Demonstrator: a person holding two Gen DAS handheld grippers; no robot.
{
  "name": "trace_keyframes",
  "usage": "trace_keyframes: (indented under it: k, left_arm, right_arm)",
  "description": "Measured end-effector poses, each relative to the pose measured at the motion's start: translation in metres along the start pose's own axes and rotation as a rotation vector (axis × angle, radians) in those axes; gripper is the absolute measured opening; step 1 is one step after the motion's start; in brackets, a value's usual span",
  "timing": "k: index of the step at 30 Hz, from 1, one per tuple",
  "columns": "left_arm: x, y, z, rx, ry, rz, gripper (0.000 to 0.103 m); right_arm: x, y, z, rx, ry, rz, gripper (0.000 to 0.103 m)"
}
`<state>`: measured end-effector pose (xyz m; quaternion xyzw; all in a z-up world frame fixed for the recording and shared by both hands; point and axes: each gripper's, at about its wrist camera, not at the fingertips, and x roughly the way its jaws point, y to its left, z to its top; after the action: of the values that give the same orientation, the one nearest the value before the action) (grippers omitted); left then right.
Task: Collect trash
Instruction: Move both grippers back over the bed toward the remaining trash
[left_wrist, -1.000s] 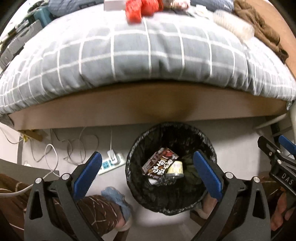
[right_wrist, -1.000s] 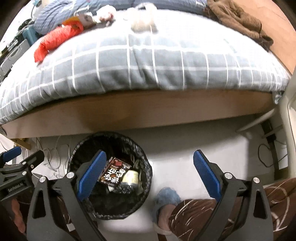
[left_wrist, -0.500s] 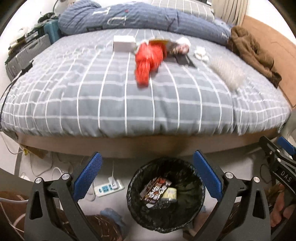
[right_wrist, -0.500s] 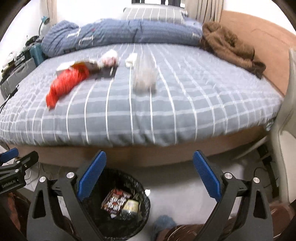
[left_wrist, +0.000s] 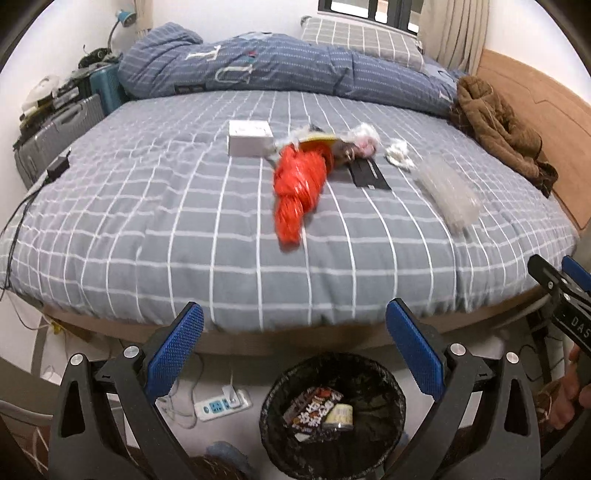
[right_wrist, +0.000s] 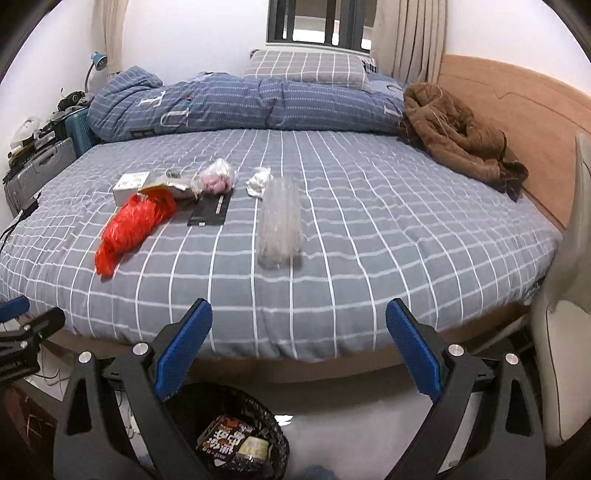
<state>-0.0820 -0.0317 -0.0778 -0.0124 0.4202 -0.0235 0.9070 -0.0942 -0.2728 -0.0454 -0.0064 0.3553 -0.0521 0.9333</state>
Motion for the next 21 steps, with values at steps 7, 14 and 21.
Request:
trace_keyframes:
  k: [7, 14, 21]
  left_arm:
    - [0.01, 0.006, 0.035, -0.009, -0.031, 0.008, 0.097]
    - [0.025, 0.008, 0.059, -0.004, -0.035, 0.005, 0.097]
    - [0.041, 0.007, 0.076, 0.017, -0.029, -0.004, 0.097]
  right_arm:
    - [0.014, -0.001, 0.023, 0.011, -0.012, 0.03, 0.091]
    - [0.031, 0.006, 0.043, 0.001, -0.019, 0.044, 0.091]
    - [0.054, 0.006, 0.063, 0.012, -0.008, 0.045, 0.091]
